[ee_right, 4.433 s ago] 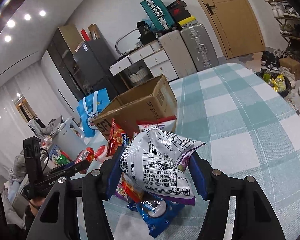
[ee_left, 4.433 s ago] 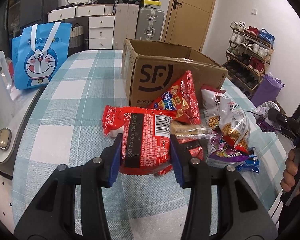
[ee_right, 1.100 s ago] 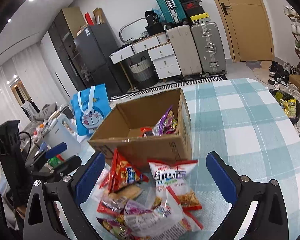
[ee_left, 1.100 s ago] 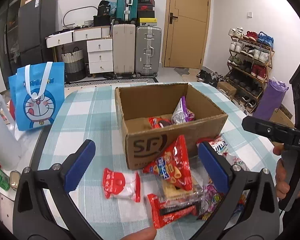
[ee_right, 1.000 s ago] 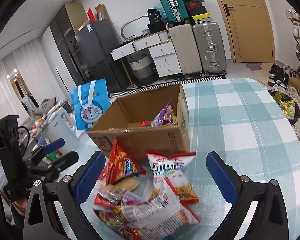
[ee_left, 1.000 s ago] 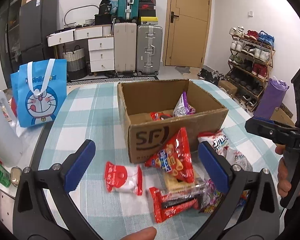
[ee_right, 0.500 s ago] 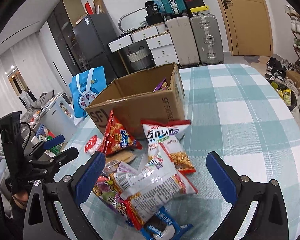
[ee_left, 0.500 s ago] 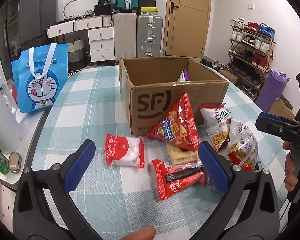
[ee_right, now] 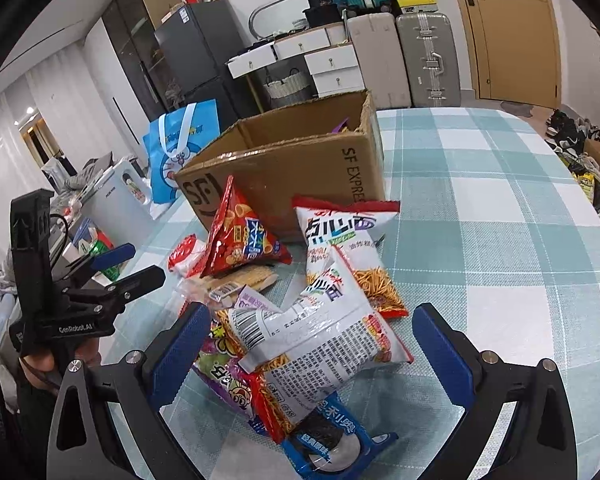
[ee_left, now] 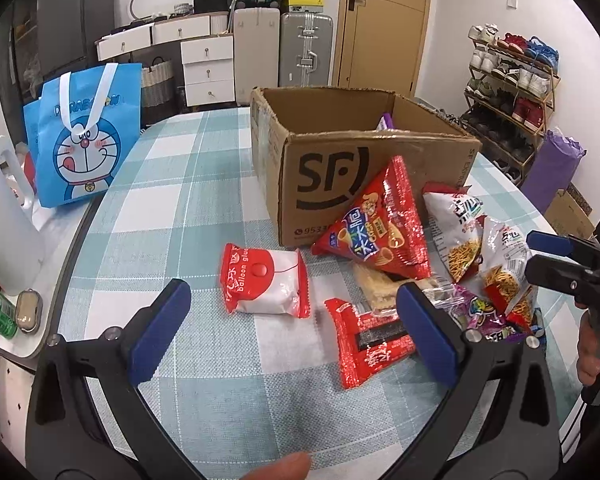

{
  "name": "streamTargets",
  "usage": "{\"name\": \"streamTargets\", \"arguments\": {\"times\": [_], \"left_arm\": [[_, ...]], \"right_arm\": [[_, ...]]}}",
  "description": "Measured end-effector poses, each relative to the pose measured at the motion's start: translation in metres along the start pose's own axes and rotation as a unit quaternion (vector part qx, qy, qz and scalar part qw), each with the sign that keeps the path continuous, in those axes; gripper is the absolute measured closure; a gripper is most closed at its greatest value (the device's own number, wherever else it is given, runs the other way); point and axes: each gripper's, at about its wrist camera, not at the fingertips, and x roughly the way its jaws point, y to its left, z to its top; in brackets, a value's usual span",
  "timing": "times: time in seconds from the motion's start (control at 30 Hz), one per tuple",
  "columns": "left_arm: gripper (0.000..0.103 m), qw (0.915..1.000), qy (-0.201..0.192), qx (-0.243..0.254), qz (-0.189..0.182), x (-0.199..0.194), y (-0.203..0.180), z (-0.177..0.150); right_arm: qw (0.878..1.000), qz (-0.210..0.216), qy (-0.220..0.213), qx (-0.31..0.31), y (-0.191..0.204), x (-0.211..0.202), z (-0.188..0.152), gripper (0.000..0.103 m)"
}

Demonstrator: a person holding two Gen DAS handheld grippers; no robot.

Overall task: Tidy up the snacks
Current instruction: 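Withdraw both grippers from the box back toward the snack pile, then grasp the red-white balloon pack with the left gripper while the right grasps the large white chip bag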

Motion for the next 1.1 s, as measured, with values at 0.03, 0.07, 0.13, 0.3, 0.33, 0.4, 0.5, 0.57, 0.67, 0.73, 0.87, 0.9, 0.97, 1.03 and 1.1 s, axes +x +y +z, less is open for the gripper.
{"name": "streamTargets", "arguments": {"times": [0.03, 0.07, 0.13, 0.3, 0.33, 0.4, 0.5, 0.57, 0.67, 0.73, 0.87, 0.9, 0.97, 1.03, 1.1], "left_arm": [[0.001, 1.0, 0.003, -0.001, 0.001, 0.002, 0.001, 0.0], [0.001, 1.0, 0.005, -0.002, 0.003, 0.004, 0.002, 0.0], [0.001, 0.9999, 0.008, -0.004, 0.007, 0.008, 0.005, -0.001], [0.001, 0.9996, 0.017, -0.018, 0.013, 0.018, 0.014, -0.003], [0.001, 0.9995, 0.019, -0.022, 0.014, 0.02, 0.017, -0.003], [0.001, 0.9993, 0.022, -0.027, 0.014, 0.024, 0.021, -0.004], [0.001, 0.9991, 0.026, -0.031, 0.015, 0.028, 0.025, -0.004], [0.001, 0.999, 0.028, -0.031, 0.016, 0.03, 0.026, -0.005], [0.001, 0.9989, 0.031, -0.031, 0.017, 0.035, 0.028, -0.006], [0.001, 0.9987, 0.034, -0.032, 0.017, 0.039, 0.028, -0.006], [0.001, 0.9984, 0.043, -0.034, 0.018, 0.048, 0.03, -0.005], [0.001, 0.9982, 0.045, -0.034, 0.019, 0.051, 0.031, -0.005], [0.001, 0.998, 0.047, -0.037, 0.02, 0.056, 0.032, -0.004], [0.001, 0.9978, 0.05, -0.04, 0.02, 0.061, 0.034, -0.002], [0.001, 0.9973, 0.054, -0.043, 0.023, 0.066, 0.036, 0.0]], "right_arm": [[1.0, -0.002, 0.004, -0.004, 0.001, 0.002, -0.001, 0.001], [1.0, -0.004, 0.006, -0.006, 0.002, 0.003, -0.002, 0.001], [1.0, -0.007, 0.014, -0.011, 0.002, 0.008, -0.003, 0.001], [1.0, -0.006, 0.023, -0.015, 0.0, 0.013, -0.007, 0.001], [1.0, -0.006, 0.026, -0.016, -0.001, 0.014, -0.007, 0.001], [0.999, -0.006, 0.027, -0.016, -0.001, 0.015, -0.008, 0.001], [0.999, -0.008, 0.031, -0.016, -0.002, 0.019, -0.009, 0.001], [0.999, -0.01, 0.034, -0.017, -0.001, 0.021, -0.01, 0.001], [0.999, -0.012, 0.034, -0.019, -0.001, 0.024, -0.01, 0.001], [0.999, -0.014, 0.037, -0.022, -0.001, 0.025, -0.011, 0.001], [0.999, -0.018, 0.037, -0.023, -0.002, 0.027, -0.01, 0.001], [0.999, -0.019, 0.037, -0.024, -0.002, 0.028, -0.01, 0.001], [0.999, -0.02, 0.035, -0.028, -0.001, 0.027, -0.011, 0.001], [0.999, -0.022, 0.033, -0.035, 0.001, 0.027, -0.011, 0.001], [0.998, -0.024, 0.029, -0.043, 0.003, 0.027, -0.012, 0.001]]}}
